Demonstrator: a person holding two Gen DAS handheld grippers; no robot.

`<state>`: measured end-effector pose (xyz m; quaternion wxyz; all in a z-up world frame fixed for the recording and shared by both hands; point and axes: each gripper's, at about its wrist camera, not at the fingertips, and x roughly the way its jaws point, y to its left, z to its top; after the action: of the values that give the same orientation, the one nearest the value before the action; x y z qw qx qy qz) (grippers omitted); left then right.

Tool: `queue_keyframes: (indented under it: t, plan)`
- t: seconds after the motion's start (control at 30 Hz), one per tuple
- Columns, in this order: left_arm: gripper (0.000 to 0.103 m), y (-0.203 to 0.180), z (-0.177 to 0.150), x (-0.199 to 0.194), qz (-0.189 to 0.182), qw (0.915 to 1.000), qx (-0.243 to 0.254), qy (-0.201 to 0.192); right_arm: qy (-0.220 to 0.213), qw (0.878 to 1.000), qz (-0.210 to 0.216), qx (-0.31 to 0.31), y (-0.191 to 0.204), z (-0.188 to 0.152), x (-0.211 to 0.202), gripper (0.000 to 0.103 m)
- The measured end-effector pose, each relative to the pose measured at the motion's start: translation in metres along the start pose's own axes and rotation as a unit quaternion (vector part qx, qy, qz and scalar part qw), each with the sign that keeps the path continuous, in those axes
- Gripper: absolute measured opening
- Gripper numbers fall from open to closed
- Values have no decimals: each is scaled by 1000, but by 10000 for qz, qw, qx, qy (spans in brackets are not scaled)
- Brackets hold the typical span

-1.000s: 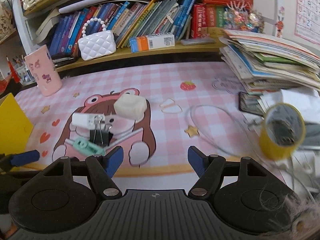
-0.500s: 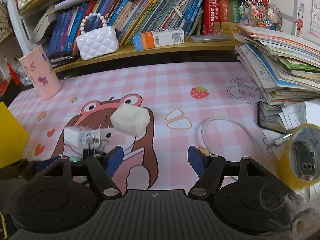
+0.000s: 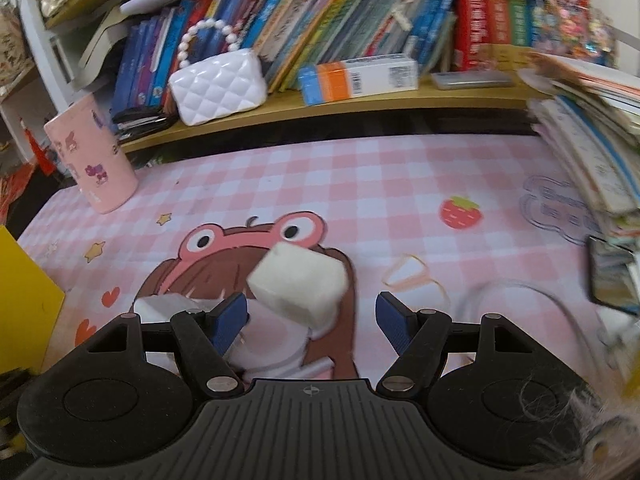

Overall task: Organize objects
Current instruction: 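Grasp the mint-green toothed clip with the left gripper while the right gripper grasps the white eraser block, then carry the green clip and white eraser block over the yellow box with both grippers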

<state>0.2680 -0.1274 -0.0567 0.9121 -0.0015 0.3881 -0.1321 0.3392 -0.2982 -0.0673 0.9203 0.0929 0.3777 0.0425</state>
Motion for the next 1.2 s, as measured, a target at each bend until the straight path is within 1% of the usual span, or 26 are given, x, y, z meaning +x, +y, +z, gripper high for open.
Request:
queue_keyframes:
  t: [0.1, 0.23, 0.3, 0.33, 0.37, 0.4, 0.47, 0.53, 0.67, 0.83, 0.93, 1.2]
  plan:
    - [70, 4, -2, -12, 24, 9999, -129, 11, 15, 9997, 1, -234, 5, 2, 15, 69]
    - [70, 7, -7, -23, 95, 9996, -263, 33, 114, 9994, -49, -325, 6, 1, 31, 69]
    - [70, 10, -9, -28, 115, 9994, -326, 27, 53, 9990, -109, -423, 7, 1, 33, 69]
    - [70, 11, -11, -31, 128, 9993, -358, 24, 31, 9989, -105, -459, 7, 1, 33, 66]
    - [70, 12, -12, -34, 142, 9991, -387, 19, 11, 9988, -67, -475, 7, 1, 33, 60]
    - [70, 13, -13, -36, 150, 9991, -406, 17, -10, 9988, -65, -487, 7, 1, 33, 59]
    - [70, 14, -14, -41, 152, 9990, -421, 4, -17, 9984, -120, -543, 7, 1, 30, 54]
    - [70, 15, -16, -46, 149, 9990, -423, -15, -23, 9983, -198, -548, 6, 1, 25, 53]
    - [70, 16, -19, -55, 128, 9989, -451, -63, -162, 9982, -360, -448, 1, -1, 2, 52]
    - [70, 18, -25, -65, 58, 9987, -485, -107, -226, 9984, -486, -193, -3, -15, -37, 52]
    - [70, 19, -32, -75, -31, 9986, -510, -157, -231, 9981, -523, -220, 4, -30, -63, 52]
    - [70, 27, -52, -101, -197, 9985, -480, -188, -96, 9991, -350, -203, 35, -80, -121, 52]
